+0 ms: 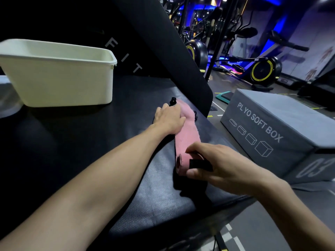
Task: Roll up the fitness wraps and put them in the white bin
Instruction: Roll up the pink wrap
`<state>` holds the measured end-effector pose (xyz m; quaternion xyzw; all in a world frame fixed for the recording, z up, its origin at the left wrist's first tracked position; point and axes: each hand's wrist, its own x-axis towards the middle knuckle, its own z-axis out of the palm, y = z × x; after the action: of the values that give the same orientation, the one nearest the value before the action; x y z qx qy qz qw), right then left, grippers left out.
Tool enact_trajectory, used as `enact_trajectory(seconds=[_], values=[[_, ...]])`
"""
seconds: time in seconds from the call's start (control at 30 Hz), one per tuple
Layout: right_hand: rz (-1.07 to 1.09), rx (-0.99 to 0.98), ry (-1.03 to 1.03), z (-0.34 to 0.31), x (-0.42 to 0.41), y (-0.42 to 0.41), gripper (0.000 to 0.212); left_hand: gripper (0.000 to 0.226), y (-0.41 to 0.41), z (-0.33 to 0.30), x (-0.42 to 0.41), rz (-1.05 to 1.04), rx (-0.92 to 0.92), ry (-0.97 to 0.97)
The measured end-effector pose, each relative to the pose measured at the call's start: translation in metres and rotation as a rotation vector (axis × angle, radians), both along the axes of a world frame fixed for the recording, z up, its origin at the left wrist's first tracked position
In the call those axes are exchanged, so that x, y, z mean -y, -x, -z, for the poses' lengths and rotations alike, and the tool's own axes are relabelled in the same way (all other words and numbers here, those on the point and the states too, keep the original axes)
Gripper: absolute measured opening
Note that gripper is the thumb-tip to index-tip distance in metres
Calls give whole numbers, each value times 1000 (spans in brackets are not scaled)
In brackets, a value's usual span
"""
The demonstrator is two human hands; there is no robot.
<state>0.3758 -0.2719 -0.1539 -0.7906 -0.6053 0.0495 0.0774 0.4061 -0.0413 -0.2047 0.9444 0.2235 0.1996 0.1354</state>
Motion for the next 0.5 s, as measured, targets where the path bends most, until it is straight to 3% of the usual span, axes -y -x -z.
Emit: enact_trajectory(seconds=[0.33, 0.5], values=[[40, -36, 44, -2, -9, -3, 64, 23, -2, 4, -2, 2, 20, -3], [54, -79, 29, -2, -14, -8, 58, 22, -1, 4, -2, -2, 24, 6]])
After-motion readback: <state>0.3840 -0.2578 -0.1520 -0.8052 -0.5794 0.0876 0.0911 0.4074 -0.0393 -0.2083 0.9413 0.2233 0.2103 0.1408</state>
